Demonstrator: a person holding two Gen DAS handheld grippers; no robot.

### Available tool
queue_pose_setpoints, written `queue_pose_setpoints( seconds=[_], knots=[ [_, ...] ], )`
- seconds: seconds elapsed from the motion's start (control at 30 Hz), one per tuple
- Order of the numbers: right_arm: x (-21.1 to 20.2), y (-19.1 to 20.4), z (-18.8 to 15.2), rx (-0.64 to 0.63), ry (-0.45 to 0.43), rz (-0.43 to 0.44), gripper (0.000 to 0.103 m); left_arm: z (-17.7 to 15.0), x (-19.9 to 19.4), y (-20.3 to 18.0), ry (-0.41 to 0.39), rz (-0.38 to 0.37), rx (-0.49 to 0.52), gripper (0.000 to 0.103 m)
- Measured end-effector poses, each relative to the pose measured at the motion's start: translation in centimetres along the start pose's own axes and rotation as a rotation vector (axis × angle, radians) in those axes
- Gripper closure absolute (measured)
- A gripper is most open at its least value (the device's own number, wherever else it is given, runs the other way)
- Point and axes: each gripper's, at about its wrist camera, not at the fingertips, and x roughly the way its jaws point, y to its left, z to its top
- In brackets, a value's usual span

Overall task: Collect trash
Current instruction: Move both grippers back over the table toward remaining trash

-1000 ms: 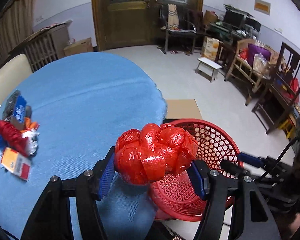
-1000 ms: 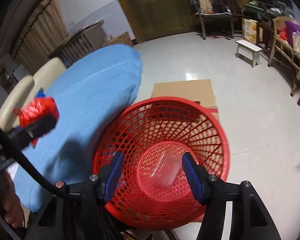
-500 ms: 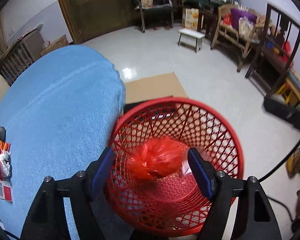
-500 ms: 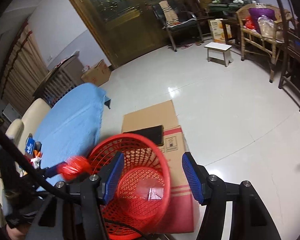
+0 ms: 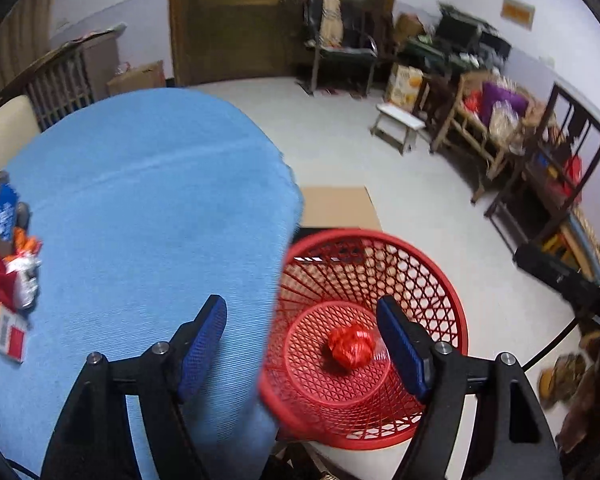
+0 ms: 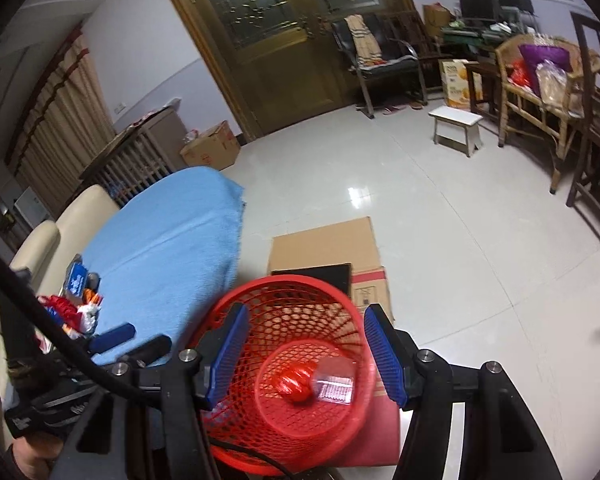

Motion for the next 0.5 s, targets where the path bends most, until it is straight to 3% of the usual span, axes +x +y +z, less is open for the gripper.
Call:
queue_pose_setpoints(
  seconds=[0.2, 0.5],
  knots=[
    [-0.4, 4.8, -0.2, -0.088, -0.005, 0.040, 0.039, -1.7, -4.3, 5.2, -0.113, 0.039, -0.087, 0.025],
    [1.5, 14.0, -2.2, -0.247, 0.059, 0.144, 0.039, -6.5, -7.7, 16.6, -0.177, 0.222, -0.331, 0.025]
  ],
)
